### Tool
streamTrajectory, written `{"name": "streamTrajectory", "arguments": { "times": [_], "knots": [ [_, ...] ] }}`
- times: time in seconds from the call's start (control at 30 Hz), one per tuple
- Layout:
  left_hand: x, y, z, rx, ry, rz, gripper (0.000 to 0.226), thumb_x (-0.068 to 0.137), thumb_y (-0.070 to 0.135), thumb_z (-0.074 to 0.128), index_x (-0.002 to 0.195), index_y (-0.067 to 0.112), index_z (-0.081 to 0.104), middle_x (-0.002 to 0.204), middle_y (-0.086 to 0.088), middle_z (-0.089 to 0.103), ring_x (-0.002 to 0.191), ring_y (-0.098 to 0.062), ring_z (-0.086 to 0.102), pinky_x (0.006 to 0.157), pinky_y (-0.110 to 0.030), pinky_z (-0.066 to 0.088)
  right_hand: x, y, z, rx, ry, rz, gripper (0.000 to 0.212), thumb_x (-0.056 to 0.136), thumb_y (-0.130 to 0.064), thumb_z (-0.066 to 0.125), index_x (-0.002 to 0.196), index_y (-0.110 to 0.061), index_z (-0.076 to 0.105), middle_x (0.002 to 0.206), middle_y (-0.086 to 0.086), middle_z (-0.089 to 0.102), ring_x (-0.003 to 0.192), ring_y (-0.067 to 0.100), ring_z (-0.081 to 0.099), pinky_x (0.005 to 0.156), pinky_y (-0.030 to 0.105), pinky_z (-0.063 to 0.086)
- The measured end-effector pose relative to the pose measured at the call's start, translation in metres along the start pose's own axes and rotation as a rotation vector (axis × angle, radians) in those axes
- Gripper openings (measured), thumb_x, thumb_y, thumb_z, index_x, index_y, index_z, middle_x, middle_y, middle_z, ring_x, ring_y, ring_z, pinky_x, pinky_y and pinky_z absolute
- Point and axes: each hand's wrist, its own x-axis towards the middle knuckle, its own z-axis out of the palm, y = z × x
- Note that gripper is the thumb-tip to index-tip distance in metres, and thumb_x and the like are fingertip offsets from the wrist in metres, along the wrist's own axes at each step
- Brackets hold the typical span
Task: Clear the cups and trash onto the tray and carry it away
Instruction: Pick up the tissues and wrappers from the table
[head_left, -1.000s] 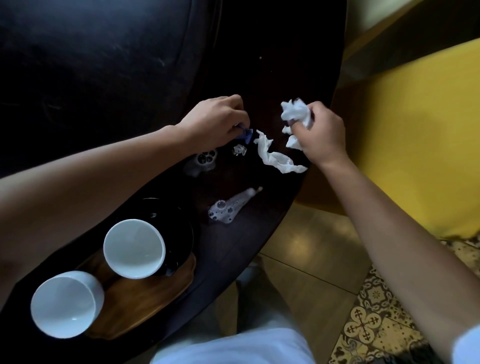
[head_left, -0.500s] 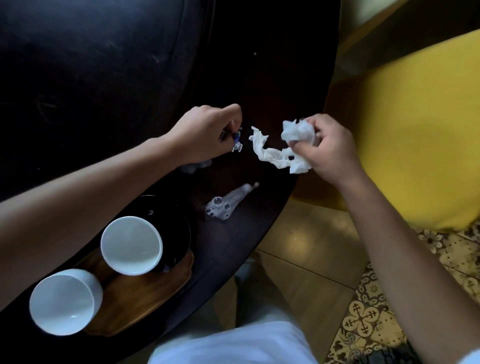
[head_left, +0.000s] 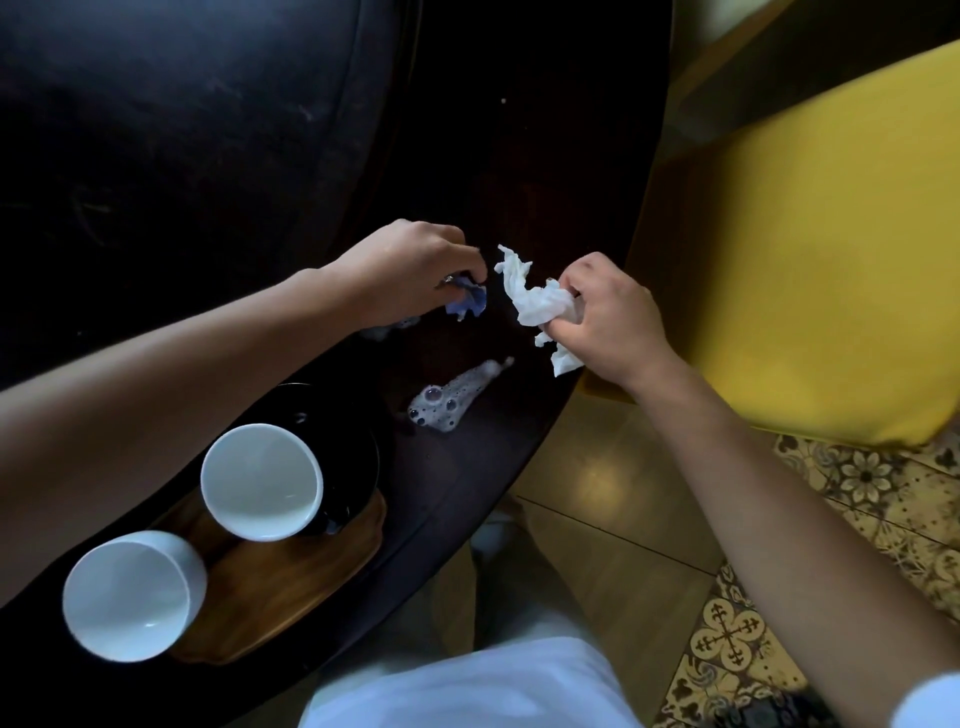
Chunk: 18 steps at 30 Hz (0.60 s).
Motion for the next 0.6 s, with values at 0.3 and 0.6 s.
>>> {"name": "streamTrajectory", "arguments": {
  "times": [0.3,0.6],
  "knots": [
    [0.011,0.012,0.006,0.131,-0.185,-0.012,0.032,0.092,0.026,0.071,0.124,0.021,0.071,0.103,-0.005,0.068,0.091,-0.03,0.069,0.076,-0.04,0.055,0.0,0.004,0.003,-0.054,0.02,0.06,0.025,0.083,-0.032,0.071,0.084,-0.022,0.049,0.084,-0.004,0.053,0.072,0.021,0.054,0.056,0.027,0.032],
    [0.018,0.008,0.009,0.149,-0.161,-0.04,0.015,0.091,0.021,0.068,0.104,0.021,0.074,0.098,0.002,0.068,0.087,-0.025,0.067,0.068,-0.032,0.047,0.001,0.005,0.005,-0.048,0.026,0.072,0.028,0.082,-0.031,0.072,0.082,-0.021,0.046,0.081,-0.004,0.052,0.069,0.021,0.053,0.057,0.028,0.031]
  ]
}}
